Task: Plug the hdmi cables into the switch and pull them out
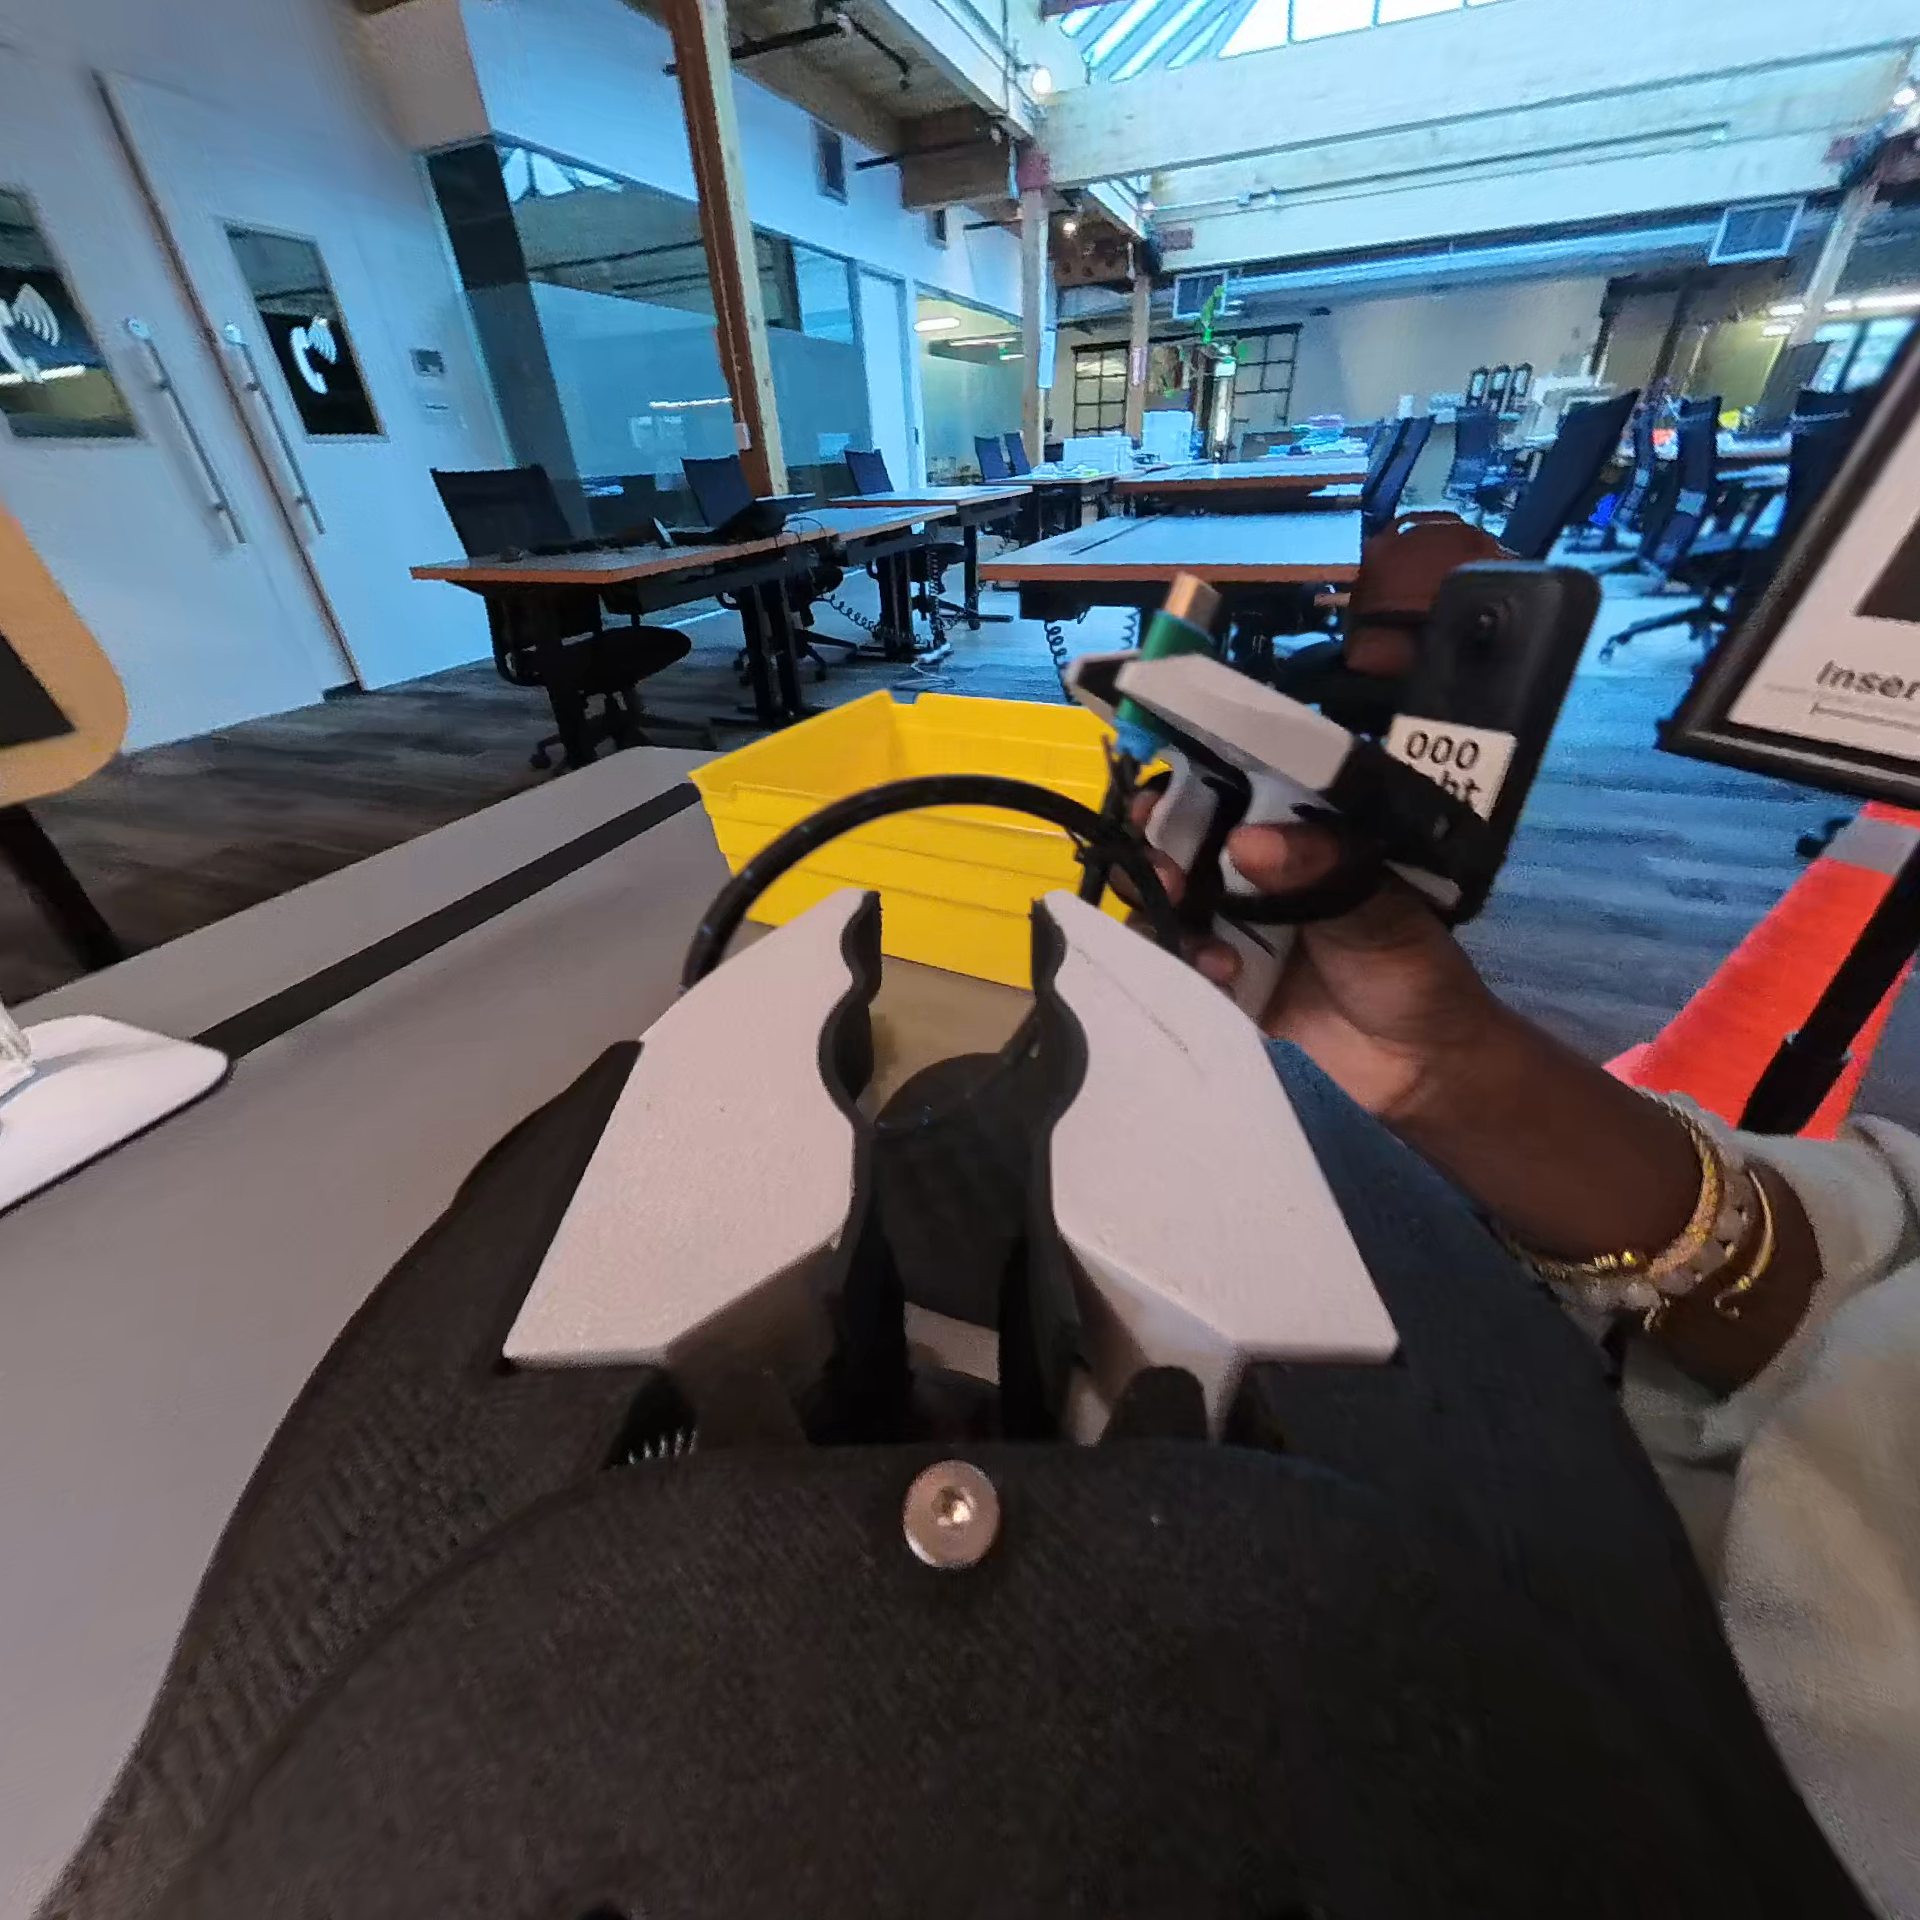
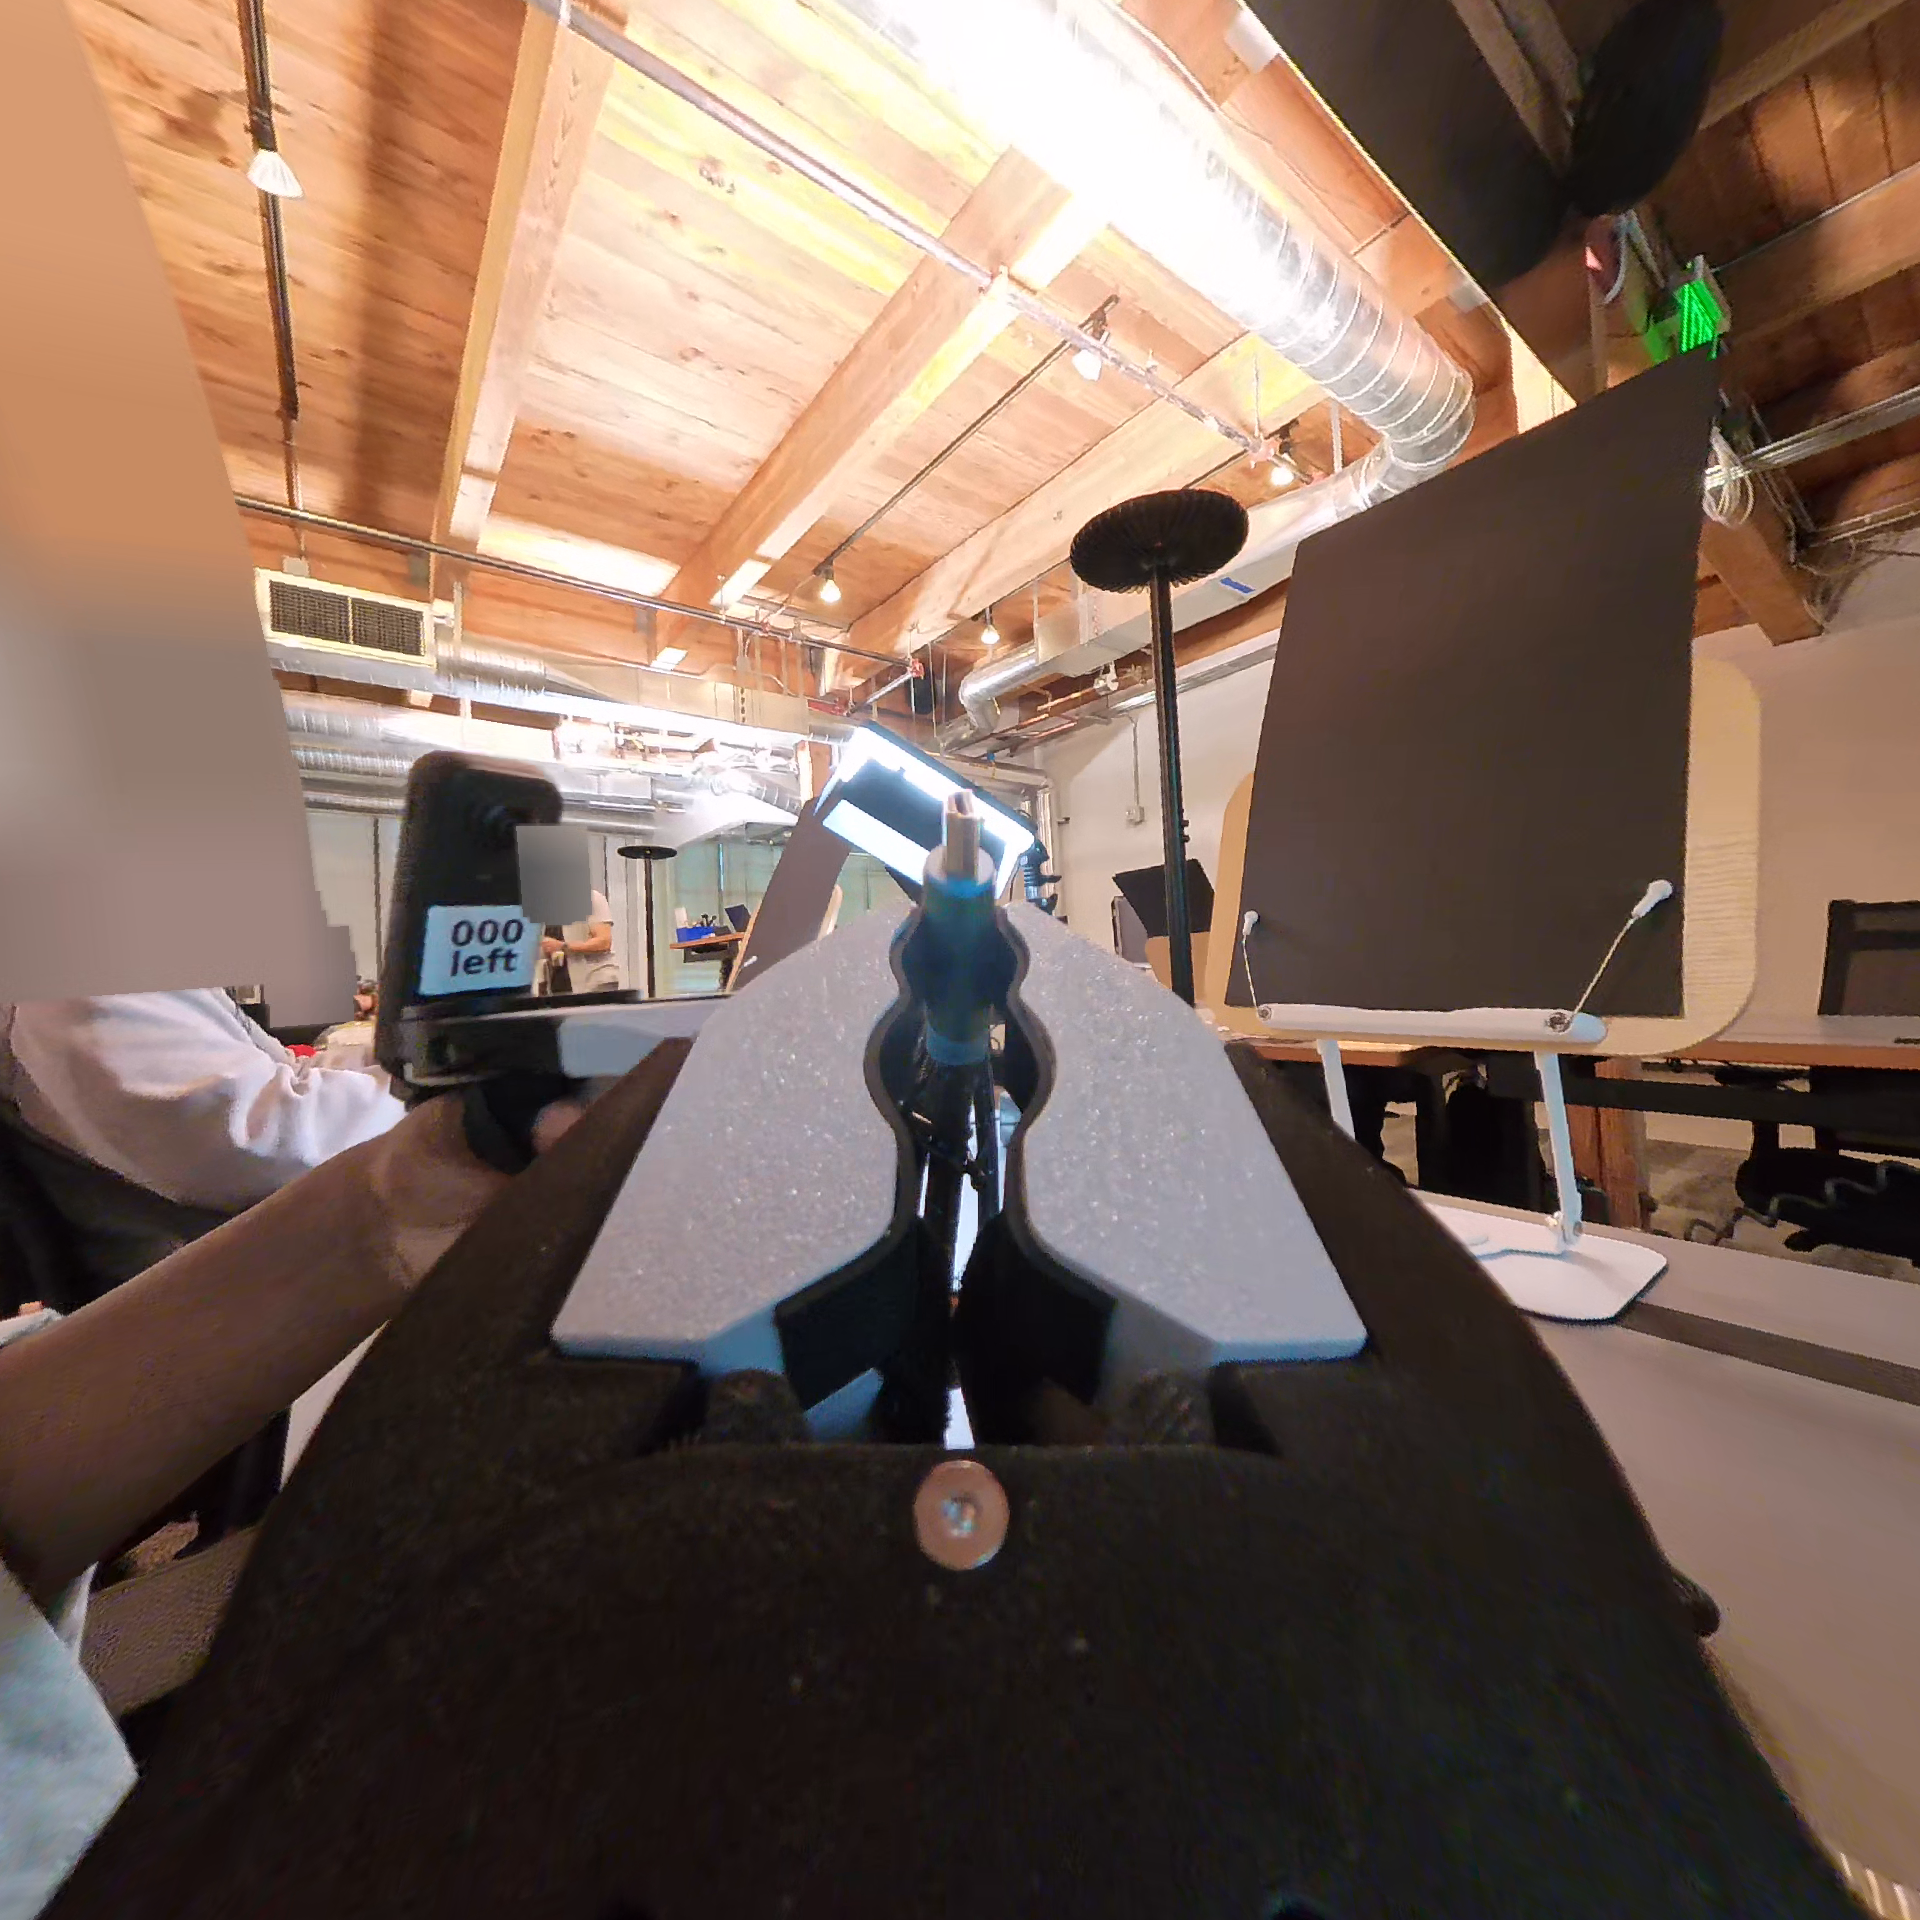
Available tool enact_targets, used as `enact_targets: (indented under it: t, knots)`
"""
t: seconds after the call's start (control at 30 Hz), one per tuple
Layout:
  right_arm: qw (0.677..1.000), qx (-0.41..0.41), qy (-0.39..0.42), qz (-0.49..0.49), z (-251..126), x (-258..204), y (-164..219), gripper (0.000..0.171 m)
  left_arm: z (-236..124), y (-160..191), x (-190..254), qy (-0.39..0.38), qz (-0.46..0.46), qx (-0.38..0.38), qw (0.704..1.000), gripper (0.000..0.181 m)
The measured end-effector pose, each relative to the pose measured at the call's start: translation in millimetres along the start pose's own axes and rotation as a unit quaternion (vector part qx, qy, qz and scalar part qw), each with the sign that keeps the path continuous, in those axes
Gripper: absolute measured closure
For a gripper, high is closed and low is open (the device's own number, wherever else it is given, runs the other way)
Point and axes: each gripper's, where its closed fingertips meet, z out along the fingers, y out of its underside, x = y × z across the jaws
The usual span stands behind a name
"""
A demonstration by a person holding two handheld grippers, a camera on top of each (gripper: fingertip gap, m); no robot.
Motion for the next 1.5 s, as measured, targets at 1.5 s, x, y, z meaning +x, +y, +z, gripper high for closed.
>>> enact_targets:
  t: [1.5]
  knots:
    - [0.965, -0.063, -0.243, -0.081, 12, -88, 30, 0.126, -134, -43, 14, -0.008, 0.154, 0.333, 0.930, 0.169]
